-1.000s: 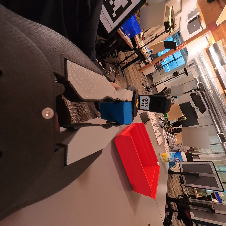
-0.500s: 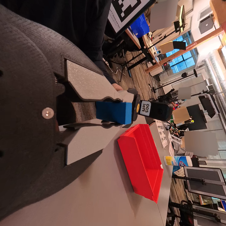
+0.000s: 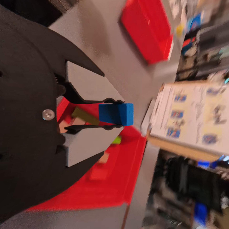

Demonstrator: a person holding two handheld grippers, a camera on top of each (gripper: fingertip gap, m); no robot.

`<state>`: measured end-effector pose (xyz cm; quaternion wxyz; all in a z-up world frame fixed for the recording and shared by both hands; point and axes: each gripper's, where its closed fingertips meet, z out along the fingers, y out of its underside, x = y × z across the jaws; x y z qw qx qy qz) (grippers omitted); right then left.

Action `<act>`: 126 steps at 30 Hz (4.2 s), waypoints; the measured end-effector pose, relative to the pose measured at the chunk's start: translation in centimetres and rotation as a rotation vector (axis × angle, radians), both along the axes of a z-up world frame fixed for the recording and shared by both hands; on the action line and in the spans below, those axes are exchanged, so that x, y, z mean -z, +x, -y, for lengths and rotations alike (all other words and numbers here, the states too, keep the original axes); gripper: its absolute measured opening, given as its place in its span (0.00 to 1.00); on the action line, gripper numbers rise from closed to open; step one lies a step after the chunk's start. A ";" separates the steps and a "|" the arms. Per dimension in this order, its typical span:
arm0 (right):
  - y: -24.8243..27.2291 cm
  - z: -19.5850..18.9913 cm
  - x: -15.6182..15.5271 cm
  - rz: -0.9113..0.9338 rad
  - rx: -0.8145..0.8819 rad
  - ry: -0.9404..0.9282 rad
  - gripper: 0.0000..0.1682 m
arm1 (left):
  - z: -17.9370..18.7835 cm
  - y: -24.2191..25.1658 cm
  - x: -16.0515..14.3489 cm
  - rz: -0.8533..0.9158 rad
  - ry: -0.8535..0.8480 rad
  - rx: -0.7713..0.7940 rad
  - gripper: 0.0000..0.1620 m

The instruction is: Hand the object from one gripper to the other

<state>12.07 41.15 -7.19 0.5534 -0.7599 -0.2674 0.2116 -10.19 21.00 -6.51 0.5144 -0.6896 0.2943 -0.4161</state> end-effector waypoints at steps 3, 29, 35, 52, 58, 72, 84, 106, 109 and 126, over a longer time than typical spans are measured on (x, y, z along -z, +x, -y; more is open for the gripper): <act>5.2 -4.3 4.2 0.192 0.170 -0.163 0.18 | -0.4 -0.4 -0.2 -0.007 0.008 -0.027 0.15; 13.3 -4.4 18.6 0.779 0.349 -0.924 0.18 | 0.6 0.2 -0.4 -0.012 0.005 0.026 0.16; 13.2 -4.5 18.8 0.811 0.279 -1.014 0.18 | 0.8 0.6 0.5 -0.050 -0.011 0.041 0.16; 13.5 -5.1 13.4 0.888 0.324 -0.709 0.22 | -0.5 -4.0 -0.8 -0.050 0.030 -0.119 0.16; 10.4 -2.2 7.8 0.661 0.241 -0.362 0.22 | -5.0 -16.6 -1.6 -0.185 0.039 -0.610 0.17; 11.5 3.3 10.5 0.408 0.144 -0.450 0.26 | -22.0 -27.0 11.7 -0.405 -0.468 -0.723 0.28; 7.3 2.4 8.9 0.514 0.094 -0.367 0.25 | -28.6 -29.3 16.1 -0.436 -0.621 -0.795 0.23; 8.3 4.7 9.3 0.444 0.039 -0.331 0.26 | -28.2 -32.7 16.9 -0.485 -0.711 -0.864 0.20; 8.1 5.0 9.5 0.457 0.029 -0.326 0.26 | -28.4 -32.4 18.2 -0.462 -0.755 -0.859 0.24; -7.1 14.8 6.9 0.068 -0.607 -0.396 0.28 | -13.2 -12.3 1.6 -0.292 0.118 -0.214 0.16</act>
